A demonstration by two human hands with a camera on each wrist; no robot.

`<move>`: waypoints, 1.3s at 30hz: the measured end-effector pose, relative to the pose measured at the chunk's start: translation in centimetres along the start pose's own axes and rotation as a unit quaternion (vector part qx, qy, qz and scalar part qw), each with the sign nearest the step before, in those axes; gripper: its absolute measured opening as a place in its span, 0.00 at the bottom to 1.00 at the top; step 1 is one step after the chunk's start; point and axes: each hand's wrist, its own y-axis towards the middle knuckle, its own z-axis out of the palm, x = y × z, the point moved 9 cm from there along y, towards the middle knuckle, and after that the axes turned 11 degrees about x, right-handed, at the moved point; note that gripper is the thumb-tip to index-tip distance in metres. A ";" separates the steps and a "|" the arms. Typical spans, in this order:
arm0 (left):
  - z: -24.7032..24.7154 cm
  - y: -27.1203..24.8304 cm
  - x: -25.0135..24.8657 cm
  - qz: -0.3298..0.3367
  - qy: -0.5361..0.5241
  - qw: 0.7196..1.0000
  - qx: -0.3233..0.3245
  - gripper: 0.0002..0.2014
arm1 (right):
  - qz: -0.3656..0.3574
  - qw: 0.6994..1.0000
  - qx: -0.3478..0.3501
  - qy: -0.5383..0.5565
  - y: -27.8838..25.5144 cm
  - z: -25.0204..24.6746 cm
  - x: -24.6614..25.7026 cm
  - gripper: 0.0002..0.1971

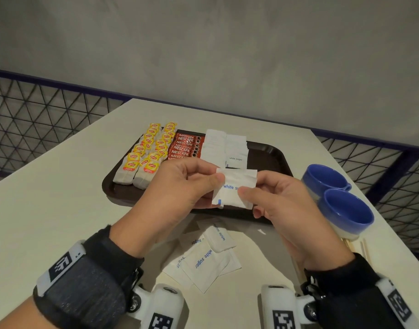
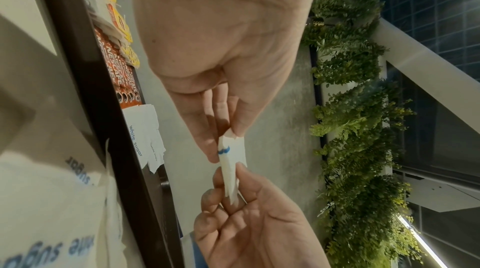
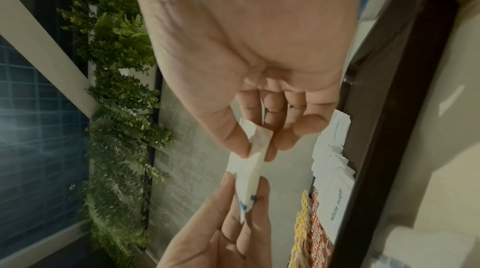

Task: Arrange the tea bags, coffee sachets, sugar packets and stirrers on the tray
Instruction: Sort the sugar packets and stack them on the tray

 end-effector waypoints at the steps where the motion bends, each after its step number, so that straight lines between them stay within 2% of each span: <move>1: -0.1 0.0 -0.1 0.001 -0.005 1.000 -0.001 0.03 | 0.007 1.000 0.000 0.005 0.0 -0.2 0.1 0.06; 6: -2.5 0.4 -1.0 0.029 -0.020 0.997 -0.068 0.04 | 0.043 0.998 -0.039 0.037 1.9 -2.9 0.9 0.01; 11: -3.9 0.4 -1.4 0.037 -0.030 0.994 -0.102 0.04 | 0.110 0.990 -0.073 0.059 7.2 -5.5 -0.2 0.07; 17: -4.7 0.4 -1.6 0.053 -0.038 0.991 -0.119 0.02 | 0.175 0.979 -0.071 -0.073 11.2 -5.8 -2.3 0.09; 20: -4.7 0.4 -1.7 0.062 -0.041 0.990 -0.123 0.02 | 0.191 0.973 -0.060 -0.116 12.2 -5.7 -3.0 0.14; 25: -4.5 0.6 -1.8 0.064 -0.038 0.990 -0.116 0.03 | 0.185 0.968 -0.072 -0.156 13.2 -5.6 -2.8 0.10; 26: -4.5 0.6 -1.8 0.063 -0.038 0.991 -0.115 0.03 | 0.183 0.969 -0.074 -0.151 13.4 -5.5 -2.7 0.12; 29: -4.7 0.7 -1.8 0.063 -0.040 0.990 -0.116 0.03 | 0.185 0.968 -0.065 -0.160 13.8 -5.1 -2.2 0.31; 31: -4.8 0.7 -1.8 0.065 -0.040 0.990 -0.119 0.03 | 0.195 0.957 -0.046 -0.208 13.8 -4.6 -1.9 0.37; 35: -4.8 0.6 -1.8 0.066 -0.039 0.990 -0.116 0.03 | 0.198 0.939 -0.023 -0.281 13.8 -3.8 -1.3 0.29; 39: -4.7 0.7 -1.7 0.066 -0.034 0.991 -0.115 0.03 | 0.205 0.921 -0.002 -0.331 14.5 -3.5 -1.2 0.32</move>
